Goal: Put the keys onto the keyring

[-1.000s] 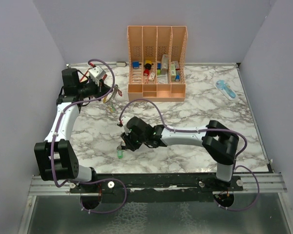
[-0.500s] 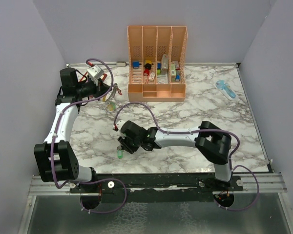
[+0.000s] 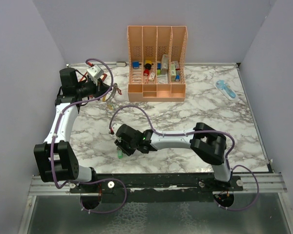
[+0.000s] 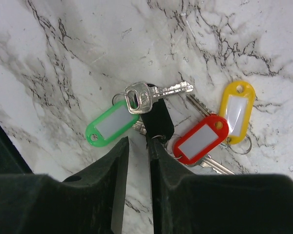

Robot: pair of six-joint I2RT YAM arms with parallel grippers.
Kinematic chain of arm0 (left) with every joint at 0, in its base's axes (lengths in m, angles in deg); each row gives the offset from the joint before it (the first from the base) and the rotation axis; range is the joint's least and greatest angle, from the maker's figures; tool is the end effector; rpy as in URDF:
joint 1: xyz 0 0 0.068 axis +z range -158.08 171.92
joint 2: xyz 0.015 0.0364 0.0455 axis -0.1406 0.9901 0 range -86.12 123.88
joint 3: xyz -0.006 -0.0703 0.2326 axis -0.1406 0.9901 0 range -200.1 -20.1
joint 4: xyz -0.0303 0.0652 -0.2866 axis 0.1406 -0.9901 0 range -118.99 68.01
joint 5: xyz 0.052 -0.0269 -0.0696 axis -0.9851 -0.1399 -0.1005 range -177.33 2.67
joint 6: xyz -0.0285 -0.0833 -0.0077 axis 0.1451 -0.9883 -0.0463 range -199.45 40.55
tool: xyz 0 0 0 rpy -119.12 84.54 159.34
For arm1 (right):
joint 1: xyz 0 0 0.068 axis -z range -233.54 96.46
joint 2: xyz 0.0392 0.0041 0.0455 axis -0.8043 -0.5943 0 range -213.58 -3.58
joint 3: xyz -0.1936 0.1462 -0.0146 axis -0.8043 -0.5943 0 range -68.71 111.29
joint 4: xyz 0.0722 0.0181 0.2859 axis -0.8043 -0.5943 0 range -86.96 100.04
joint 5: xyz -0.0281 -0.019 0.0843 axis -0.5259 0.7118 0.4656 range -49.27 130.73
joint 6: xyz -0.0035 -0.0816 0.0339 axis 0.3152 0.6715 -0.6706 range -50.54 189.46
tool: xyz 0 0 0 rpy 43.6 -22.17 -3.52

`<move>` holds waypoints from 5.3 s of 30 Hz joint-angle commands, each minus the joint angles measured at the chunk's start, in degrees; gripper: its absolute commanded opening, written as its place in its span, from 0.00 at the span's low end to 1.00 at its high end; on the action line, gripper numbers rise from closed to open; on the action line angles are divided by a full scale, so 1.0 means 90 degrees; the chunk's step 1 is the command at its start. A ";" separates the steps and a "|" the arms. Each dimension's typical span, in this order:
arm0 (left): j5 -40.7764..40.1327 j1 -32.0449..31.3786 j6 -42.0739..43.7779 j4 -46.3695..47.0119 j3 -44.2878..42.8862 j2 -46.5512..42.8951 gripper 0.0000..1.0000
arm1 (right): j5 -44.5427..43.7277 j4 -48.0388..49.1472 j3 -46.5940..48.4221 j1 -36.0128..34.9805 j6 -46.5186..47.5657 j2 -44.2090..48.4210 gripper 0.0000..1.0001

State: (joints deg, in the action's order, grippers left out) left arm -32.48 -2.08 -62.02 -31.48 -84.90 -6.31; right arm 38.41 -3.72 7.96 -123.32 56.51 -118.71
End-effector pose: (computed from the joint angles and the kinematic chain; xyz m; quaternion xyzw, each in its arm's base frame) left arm 0.3788 -0.0247 0.2787 0.3223 0.7180 -0.2818 0.5488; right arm 0.1653 0.4397 0.0762 -0.4444 0.8351 0.1995 0.2556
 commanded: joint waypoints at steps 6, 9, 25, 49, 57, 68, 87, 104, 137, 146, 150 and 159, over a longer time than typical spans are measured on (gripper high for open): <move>0.0268 0.0073 -0.0037 0.0197 0.0007 -0.0201 0.00 | -0.0563 -0.0219 0.0139 -0.0040 -0.0035 -0.0078 0.11; 0.0296 0.0083 -0.0038 0.0202 0.0008 -0.0203 0.00 | -0.0647 -0.0287 0.0163 -0.0040 -0.0018 -0.0086 0.17; 0.0372 0.0093 -0.0054 0.0183 -0.0004 -0.0221 0.00 | -0.0936 -0.0222 0.0070 -0.0040 -0.0001 0.0010 0.01; 0.1703 -0.0320 0.0066 0.0312 0.0452 -0.0194 0.00 | -0.0368 0.0713 -0.1614 0.0987 0.0609 0.3448 0.01; 0.1685 -0.1059 0.1266 -0.0918 0.0424 -0.0122 0.00 | -0.0387 0.0810 -0.1604 0.1264 0.0581 0.3973 0.01; 0.1620 -0.1627 0.1714 -0.1301 0.0484 -0.0042 0.00 | -0.0306 0.0799 -0.1392 0.1600 0.0326 0.4026 0.01; 0.1382 -0.2023 0.1910 -0.1486 0.0337 0.0047 0.00 | 0.0620 0.0321 -0.0568 0.1904 0.0108 0.3298 0.01; 0.1518 -0.2136 0.2542 -0.2178 0.0097 0.0045 0.00 | 0.0515 0.0036 -0.0266 0.2044 -0.0159 0.2993 0.01; 0.1686 -0.2151 0.3366 -0.2934 -0.0264 0.0029 0.00 | 0.1519 -0.0164 -0.0395 0.2692 -0.0760 0.2878 0.01; 0.1767 -0.2150 0.3537 -0.3131 -0.0389 0.0024 0.00 | 0.1986 -0.0304 -0.0341 0.2853 -0.0980 0.2642 0.01; 0.1791 -0.2151 0.3563 -0.3164 -0.0434 0.0012 0.00 | 0.2352 -0.0327 -0.0365 0.2968 -0.1146 0.2535 0.01; 0.1813 -0.2151 0.3566 -0.3126 -0.0528 0.0041 0.00 | 0.3032 -0.0328 -0.0480 0.3153 -0.1541 0.2482 0.01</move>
State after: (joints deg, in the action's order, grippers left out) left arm -21.99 -20.97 -31.00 -60.66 -86.34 -5.21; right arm 62.36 -5.10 4.22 -95.82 44.33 -94.78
